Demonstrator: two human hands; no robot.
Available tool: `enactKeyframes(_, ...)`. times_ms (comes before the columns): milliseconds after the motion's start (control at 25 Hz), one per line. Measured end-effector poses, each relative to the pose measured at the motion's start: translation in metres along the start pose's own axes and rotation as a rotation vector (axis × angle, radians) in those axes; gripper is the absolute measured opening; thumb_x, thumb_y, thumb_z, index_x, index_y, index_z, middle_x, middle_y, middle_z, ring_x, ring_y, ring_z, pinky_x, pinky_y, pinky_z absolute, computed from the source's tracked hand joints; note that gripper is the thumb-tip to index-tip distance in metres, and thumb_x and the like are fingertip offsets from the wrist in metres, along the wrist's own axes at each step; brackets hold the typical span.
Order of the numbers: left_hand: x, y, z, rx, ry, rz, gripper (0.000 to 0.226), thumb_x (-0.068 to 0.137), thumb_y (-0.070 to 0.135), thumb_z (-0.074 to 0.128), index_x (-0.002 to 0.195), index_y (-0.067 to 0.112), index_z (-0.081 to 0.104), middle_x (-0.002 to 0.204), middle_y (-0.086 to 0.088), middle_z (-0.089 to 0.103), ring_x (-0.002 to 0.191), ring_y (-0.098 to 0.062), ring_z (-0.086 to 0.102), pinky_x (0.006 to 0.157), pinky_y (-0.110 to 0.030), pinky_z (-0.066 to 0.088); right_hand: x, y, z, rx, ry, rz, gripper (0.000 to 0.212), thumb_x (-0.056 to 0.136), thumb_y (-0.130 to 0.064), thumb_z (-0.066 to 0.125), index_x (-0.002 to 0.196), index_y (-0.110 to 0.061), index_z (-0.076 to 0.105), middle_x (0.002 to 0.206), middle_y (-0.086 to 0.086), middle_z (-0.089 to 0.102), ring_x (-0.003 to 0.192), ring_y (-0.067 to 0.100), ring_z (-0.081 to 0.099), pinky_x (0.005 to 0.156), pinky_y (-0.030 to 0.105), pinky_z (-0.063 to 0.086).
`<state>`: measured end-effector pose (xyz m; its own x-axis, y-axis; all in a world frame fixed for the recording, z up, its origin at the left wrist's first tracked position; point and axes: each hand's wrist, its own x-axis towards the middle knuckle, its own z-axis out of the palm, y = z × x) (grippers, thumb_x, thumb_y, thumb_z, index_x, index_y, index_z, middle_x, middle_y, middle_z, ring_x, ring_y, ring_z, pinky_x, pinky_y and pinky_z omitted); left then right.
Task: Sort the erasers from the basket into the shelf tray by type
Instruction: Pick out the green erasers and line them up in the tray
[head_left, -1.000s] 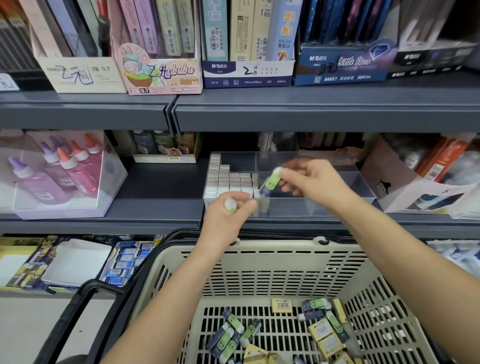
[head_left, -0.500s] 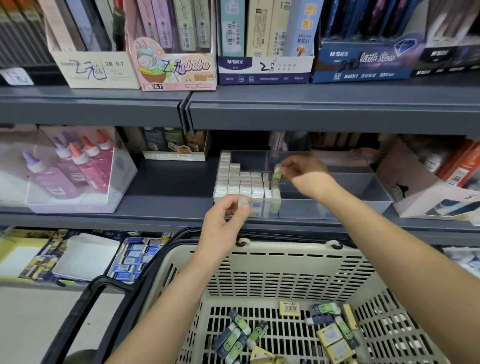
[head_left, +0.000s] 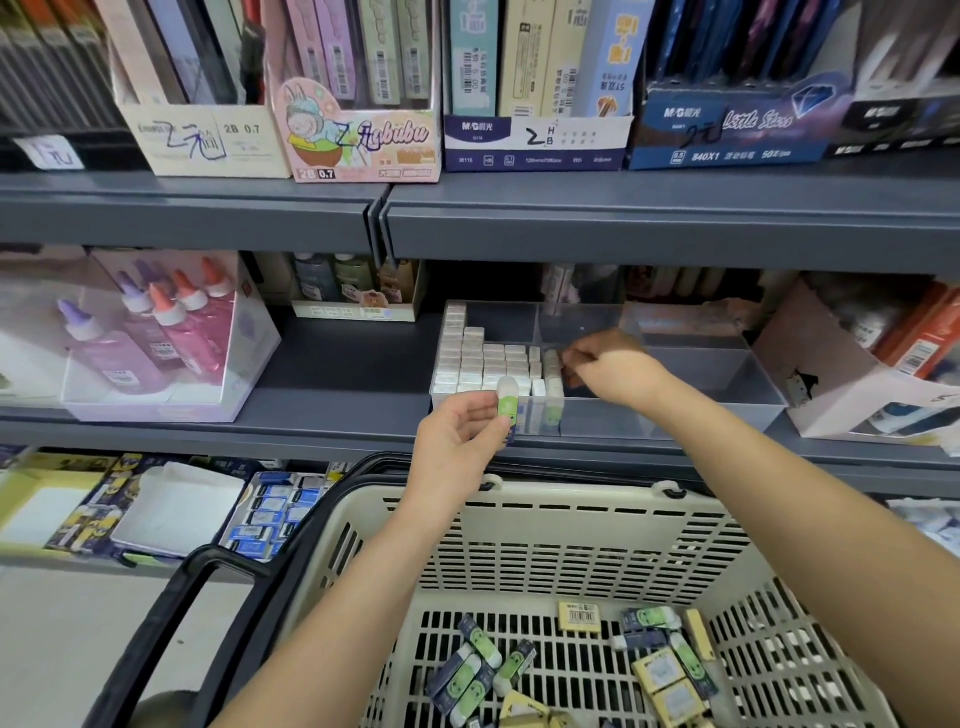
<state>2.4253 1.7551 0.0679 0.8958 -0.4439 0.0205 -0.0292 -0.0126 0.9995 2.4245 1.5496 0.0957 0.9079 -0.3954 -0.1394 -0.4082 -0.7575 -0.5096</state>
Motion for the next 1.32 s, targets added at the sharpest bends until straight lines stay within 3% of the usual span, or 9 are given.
enactKeyframes(160,0.001,0.003,0.008,-0.012,-0.019,-0.009,0.022,0.085,0.005,0.064,0.102,0.019,0.062,0.096,0.007,0.066,0.084,-0.001,0.064,0.072,-0.017,0.054,-0.039,-0.006,-0.014,-0.002,0.234,-0.215,0.026,0.094,-0.030,0.047,0.103,-0.016,0.068,0.099,-0.001,0.070,0.090,0.017,0.062,0.074,0.021,0.042)
enactKeyframes(240,0.001,0.006,0.014,-0.011,-0.066,0.009,0.021,0.085,0.006,0.064,0.097,0.023,0.063,0.094,0.008,0.067,0.080,0.003,0.063,0.072,-0.017,0.054,-0.065,-0.011,-0.013,0.123,0.204,-0.348,0.018,0.089,-0.035,0.055,0.096,-0.026,0.069,0.080,-0.017,0.066,0.075,-0.003,0.059,0.067,0.013,0.041)
enactKeyframes(320,0.000,0.009,0.022,0.023,-0.137,0.041,0.023,0.086,0.005,0.063,0.095,0.026,0.063,0.094,0.009,0.067,0.078,0.005,0.063,0.072,-0.016,0.053,-0.082,-0.013,-0.009,0.169,0.104,-0.382,0.007,0.086,-0.030,0.060,0.090,-0.033,0.066,0.070,-0.020,0.061,0.067,-0.008,0.054,0.064,0.007,0.039)
enactKeyframes(480,-0.004,0.010,0.018,0.156,-0.053,0.094,0.021,0.087,0.007,0.062,0.100,0.024,0.063,0.098,0.008,0.067,0.090,-0.002,0.062,0.083,-0.014,0.049,-0.081,0.003,-0.024,0.245,0.201,-0.296,0.004,0.084,-0.027,0.065,0.084,-0.029,0.067,0.070,-0.013,0.064,0.067,0.001,0.057,0.070,0.016,0.046)
enactKeyframes(600,-0.008,0.006,-0.004,0.197,0.041,0.096,0.017,0.087,0.011,0.064,0.096,0.025,0.064,0.094,0.009,0.067,0.085,0.001,0.061,0.079,-0.010,0.048,-0.069,0.013,-0.031,0.172,0.293,-0.216,0.011,0.086,-0.032,0.062,0.091,-0.023,0.068,0.070,-0.015,0.062,0.068,0.005,0.056,0.072,0.023,0.045)
enactKeyframes(760,-0.022,0.000,-0.015,0.111,0.062,0.061,0.015,0.087,0.008,0.062,0.094,0.021,0.064,0.091,-0.001,0.067,0.086,-0.013,0.064,0.075,-0.024,0.055,-0.054,0.012,-0.031,0.140,0.290,-0.146,0.007,0.088,-0.031,0.058,0.090,-0.030,0.065,0.079,-0.009,0.066,0.080,0.010,0.060,0.069,0.020,0.038)
enactKeyframes(960,-0.027,-0.002,-0.015,0.062,0.036,0.051,0.016,0.088,0.006,0.060,0.096,0.019,0.063,0.092,-0.007,0.067,0.081,-0.011,0.063,0.065,-0.021,0.055,-0.049,0.013,-0.023,0.006,0.146,-0.162,0.018,0.090,-0.038,0.056,0.095,-0.023,0.065,0.080,-0.008,0.065,0.084,0.012,0.062,0.071,0.022,0.039)
enactKeyframes(1200,-0.026,-0.005,-0.015,0.047,0.033,0.049,0.018,0.088,0.005,0.059,0.093,0.021,0.064,0.089,-0.006,0.068,0.075,-0.007,0.063,0.057,-0.019,0.053,-0.043,0.012,-0.015,-0.037,0.071,-0.148,0.027,0.094,-0.031,0.051,0.106,-0.013,0.065,0.079,-0.007,0.062,0.079,0.013,0.058,0.071,0.024,0.040)
enactKeyframes(1320,-0.027,-0.009,-0.012,0.018,0.014,0.040,0.018,0.088,0.003,0.058,0.091,0.019,0.064,0.082,-0.001,0.067,0.068,-0.005,0.063,0.047,-0.019,0.049,-0.044,0.010,-0.009,-0.124,0.001,-0.195,0.022,0.096,-0.023,0.043,0.094,-0.018,0.065,0.085,-0.003,0.063,0.086,0.019,0.060,0.075,0.030,0.045)
